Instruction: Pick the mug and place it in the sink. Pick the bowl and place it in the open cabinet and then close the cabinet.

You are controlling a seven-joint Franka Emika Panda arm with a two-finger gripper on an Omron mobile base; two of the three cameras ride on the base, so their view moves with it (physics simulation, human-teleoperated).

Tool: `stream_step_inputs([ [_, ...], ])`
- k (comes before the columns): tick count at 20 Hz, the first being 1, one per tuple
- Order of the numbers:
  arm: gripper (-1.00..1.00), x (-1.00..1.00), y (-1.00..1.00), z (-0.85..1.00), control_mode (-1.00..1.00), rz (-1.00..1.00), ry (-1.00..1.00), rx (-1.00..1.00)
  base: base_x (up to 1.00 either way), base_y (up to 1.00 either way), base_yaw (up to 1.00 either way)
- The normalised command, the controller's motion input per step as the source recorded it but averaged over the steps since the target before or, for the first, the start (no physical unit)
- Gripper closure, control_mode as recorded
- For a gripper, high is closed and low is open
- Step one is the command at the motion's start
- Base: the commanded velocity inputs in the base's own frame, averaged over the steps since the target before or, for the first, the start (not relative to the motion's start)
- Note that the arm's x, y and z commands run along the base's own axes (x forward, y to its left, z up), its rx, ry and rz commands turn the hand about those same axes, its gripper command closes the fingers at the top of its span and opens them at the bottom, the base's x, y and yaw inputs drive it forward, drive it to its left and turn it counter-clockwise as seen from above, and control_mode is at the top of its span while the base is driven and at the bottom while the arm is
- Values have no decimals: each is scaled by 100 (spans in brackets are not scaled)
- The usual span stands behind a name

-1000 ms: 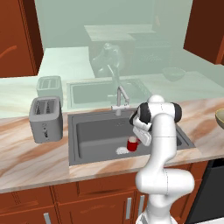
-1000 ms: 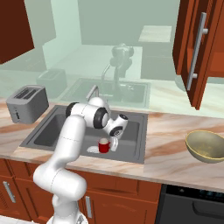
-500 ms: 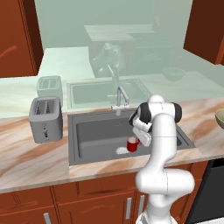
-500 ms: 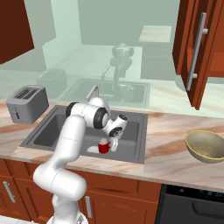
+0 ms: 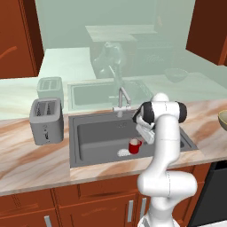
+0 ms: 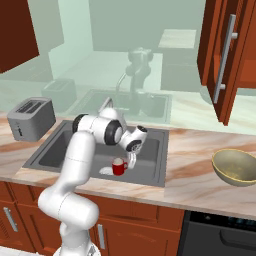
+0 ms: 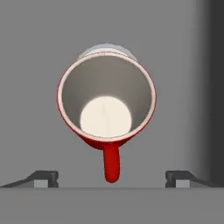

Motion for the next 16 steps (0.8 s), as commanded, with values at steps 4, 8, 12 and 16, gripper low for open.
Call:
stream_step_inputs([
  [4, -100, 0, -14, 65, -100, 0, 0, 0, 0, 0, 0],
  [8, -100, -5, -9, 70, -100, 0, 0, 0, 0, 0, 0],
  [12, -100, -17, -5, 77, -100, 0, -3, 0, 0, 0, 0],
  [16, -100, -10, -1, 75, -100, -2, -4, 0, 0, 0, 0],
])
